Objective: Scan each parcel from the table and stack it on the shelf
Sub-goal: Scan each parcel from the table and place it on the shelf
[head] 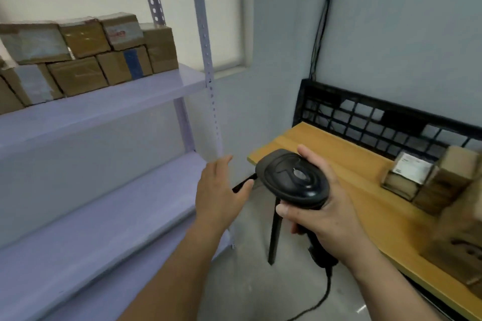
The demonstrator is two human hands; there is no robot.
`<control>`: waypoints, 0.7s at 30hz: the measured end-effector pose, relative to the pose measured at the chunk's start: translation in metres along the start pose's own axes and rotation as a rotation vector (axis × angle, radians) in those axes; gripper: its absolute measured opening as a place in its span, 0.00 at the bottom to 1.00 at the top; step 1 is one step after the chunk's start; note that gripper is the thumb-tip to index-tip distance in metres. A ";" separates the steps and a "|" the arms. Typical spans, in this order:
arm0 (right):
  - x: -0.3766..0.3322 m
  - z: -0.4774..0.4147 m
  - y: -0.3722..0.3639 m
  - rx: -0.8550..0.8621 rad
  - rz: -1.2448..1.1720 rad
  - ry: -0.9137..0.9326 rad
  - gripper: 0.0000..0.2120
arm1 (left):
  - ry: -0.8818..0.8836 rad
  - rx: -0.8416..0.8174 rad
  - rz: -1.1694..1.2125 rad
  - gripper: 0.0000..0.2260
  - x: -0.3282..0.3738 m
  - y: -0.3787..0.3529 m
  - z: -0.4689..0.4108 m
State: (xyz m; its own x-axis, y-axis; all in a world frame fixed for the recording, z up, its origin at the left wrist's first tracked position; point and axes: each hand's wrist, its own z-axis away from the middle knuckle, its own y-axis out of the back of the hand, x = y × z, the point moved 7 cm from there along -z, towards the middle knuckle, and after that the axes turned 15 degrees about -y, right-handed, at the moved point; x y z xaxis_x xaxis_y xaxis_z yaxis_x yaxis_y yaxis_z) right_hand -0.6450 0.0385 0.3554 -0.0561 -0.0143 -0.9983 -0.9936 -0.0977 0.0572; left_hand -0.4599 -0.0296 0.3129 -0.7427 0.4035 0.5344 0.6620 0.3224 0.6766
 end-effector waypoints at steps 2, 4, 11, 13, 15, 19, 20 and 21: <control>0.005 0.014 0.029 0.035 0.014 -0.016 0.43 | -0.022 -0.044 0.026 0.30 0.024 -0.030 0.004; 0.011 0.026 0.056 0.080 0.030 -0.028 0.44 | -0.050 -0.099 0.048 0.31 0.047 -0.056 0.006; 0.017 0.062 0.132 0.259 0.004 -0.046 0.43 | -0.188 -0.267 0.107 0.31 0.118 -0.129 0.000; 0.020 0.069 0.151 0.308 -0.010 -0.058 0.43 | -0.226 -0.312 0.116 0.31 0.136 -0.148 -0.002; 0.023 0.076 0.168 0.364 -0.014 -0.061 0.43 | -0.248 -0.349 0.145 0.31 0.152 -0.166 -0.005; 0.033 0.083 0.203 0.478 -0.021 -0.076 0.42 | -0.287 -0.415 0.207 0.30 0.182 -0.203 -0.014; 0.035 0.084 0.211 0.505 -0.025 -0.085 0.43 | -0.302 -0.430 0.210 0.31 0.189 -0.213 -0.017; 0.037 0.085 0.219 0.534 -0.026 -0.094 0.43 | -0.322 -0.448 0.214 0.31 0.198 -0.223 -0.020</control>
State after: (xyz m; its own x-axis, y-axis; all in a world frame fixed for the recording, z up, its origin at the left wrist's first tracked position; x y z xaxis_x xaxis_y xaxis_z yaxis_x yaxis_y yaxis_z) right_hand -0.8731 0.1013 0.3298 -0.0149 0.0733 -0.9972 -0.9052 0.4226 0.0446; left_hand -0.7566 -0.0388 0.2778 -0.4832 0.6817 0.5493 0.6349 -0.1592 0.7560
